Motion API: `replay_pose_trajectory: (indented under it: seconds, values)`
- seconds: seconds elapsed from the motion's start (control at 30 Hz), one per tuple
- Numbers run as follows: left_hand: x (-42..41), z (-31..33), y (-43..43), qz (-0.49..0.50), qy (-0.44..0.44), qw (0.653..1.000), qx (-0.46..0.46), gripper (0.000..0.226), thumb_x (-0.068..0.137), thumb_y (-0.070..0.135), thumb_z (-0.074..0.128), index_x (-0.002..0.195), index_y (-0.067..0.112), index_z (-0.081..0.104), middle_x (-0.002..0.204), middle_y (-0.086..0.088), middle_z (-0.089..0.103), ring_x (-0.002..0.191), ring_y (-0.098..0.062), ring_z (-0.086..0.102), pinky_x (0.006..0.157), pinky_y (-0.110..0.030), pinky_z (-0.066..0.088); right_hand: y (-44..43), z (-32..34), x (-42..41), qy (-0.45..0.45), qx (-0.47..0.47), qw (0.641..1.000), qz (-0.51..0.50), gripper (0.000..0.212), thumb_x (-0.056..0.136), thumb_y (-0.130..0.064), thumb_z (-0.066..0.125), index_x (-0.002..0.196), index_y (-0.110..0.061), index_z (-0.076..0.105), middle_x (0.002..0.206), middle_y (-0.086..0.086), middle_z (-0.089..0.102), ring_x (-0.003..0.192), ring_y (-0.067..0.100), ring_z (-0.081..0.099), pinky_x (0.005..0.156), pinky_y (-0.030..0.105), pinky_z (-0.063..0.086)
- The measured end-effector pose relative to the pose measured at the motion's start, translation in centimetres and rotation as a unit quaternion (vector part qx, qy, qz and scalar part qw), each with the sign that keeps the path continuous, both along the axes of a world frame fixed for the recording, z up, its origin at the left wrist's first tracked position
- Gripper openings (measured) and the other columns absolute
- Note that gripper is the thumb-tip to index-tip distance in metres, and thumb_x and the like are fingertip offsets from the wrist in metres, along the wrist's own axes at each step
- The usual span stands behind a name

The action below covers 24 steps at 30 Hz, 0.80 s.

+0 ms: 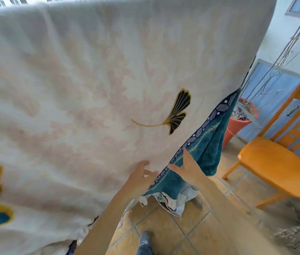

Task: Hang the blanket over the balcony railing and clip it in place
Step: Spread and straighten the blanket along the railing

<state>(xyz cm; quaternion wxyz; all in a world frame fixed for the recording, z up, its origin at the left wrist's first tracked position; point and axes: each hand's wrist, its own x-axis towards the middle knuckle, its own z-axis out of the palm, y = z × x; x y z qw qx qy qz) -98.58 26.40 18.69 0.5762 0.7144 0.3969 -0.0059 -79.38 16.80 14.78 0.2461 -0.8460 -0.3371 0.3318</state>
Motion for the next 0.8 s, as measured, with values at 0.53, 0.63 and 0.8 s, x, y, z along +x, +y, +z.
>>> replay_pose_trajectory:
  seconds: [0.53,0.63,0.8]
  values:
    - [5.2,-2.3,6.4,0.044,-0.070,0.997,0.002,0.073,0.095,0.026,0.060,0.152,0.037,0.017,0.107,0.003,0.069,0.082,-0.008,0.072,0.073,-0.016,0.054,13.9,6.3,0.2,0.023,0.312,0.949,-0.025,0.030,0.091,-0.037,0.064,0.090,-0.008,0.056,0.067,-0.007,0.058,0.049,0.001,0.048,0.056,0.023,0.037]
    - [6.2,-2.2,6.2,0.084,-0.066,0.994,0.011,0.064,0.096,0.030,0.059,0.150,0.032,0.024,0.105,0.008,0.067,0.081,-0.008,0.072,0.073,-0.017,0.054,14.2,6.3,1.6,0.012,0.328,0.944,0.027,0.029,0.098,-0.026,0.053,0.077,-0.006,0.055,0.057,-0.003,0.049,0.046,0.004,0.040,0.051,0.024,0.033]
    - [8.9,-1.8,3.2,0.222,0.042,0.959,0.173,0.044,0.083,0.056,0.063,0.117,0.032,0.051,0.094,0.014,0.063,0.080,-0.007,0.064,0.072,-0.030,0.054,11.8,5.6,5.0,-0.095,0.277,0.932,0.216,0.049,0.097,-0.025,0.051,0.051,-0.024,0.034,0.042,-0.007,0.036,0.038,0.008,0.035,0.045,0.026,0.026]
